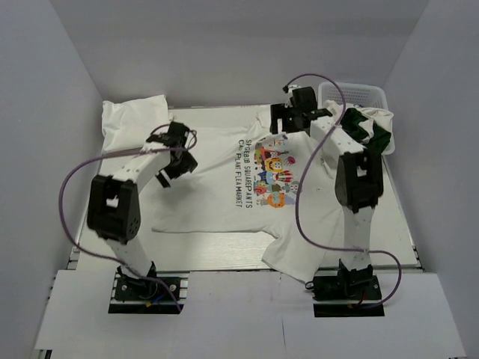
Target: Fold and stack the t-shirts
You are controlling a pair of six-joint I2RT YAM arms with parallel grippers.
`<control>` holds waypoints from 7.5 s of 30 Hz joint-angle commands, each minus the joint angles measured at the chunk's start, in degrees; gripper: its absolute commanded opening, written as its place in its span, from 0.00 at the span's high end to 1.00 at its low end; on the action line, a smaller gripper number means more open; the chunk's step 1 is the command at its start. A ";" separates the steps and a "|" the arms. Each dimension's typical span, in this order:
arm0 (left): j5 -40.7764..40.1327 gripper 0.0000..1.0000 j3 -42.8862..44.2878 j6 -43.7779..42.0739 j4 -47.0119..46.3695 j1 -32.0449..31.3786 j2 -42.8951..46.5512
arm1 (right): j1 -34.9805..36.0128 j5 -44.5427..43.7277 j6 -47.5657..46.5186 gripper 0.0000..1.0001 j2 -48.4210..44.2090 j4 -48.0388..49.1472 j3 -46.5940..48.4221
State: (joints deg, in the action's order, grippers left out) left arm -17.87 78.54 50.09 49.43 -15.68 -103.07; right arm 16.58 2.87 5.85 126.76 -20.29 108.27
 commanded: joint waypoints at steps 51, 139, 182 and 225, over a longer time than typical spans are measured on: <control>0.03 1.00 -41.01 17.33 -4.17 6.98 15.79 | 36.32 0.03 27.46 0.10 -54.78 -31.55 -65.91; 7.22 0.07 2.51 4.85 -8.46 11.46 1.81 | 3.99 -16.95 8.04 0.10 -22.07 2.09 -26.23; 1.01 0.00 -17.76 3.62 -2.46 5.57 25.47 | 9.79 -9.90 18.31 0.10 -61.47 -1.25 -59.45; -5.42 0.87 27.64 5.99 5.59 14.28 -26.67 | 1.44 -12.53 11.98 0.10 -13.83 2.80 -22.94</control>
State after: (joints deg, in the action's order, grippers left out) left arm -24.12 106.76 55.72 55.55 -1.91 -130.78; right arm 18.33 -7.64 17.39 110.63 -19.46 82.24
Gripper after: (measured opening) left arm 0.159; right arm 0.897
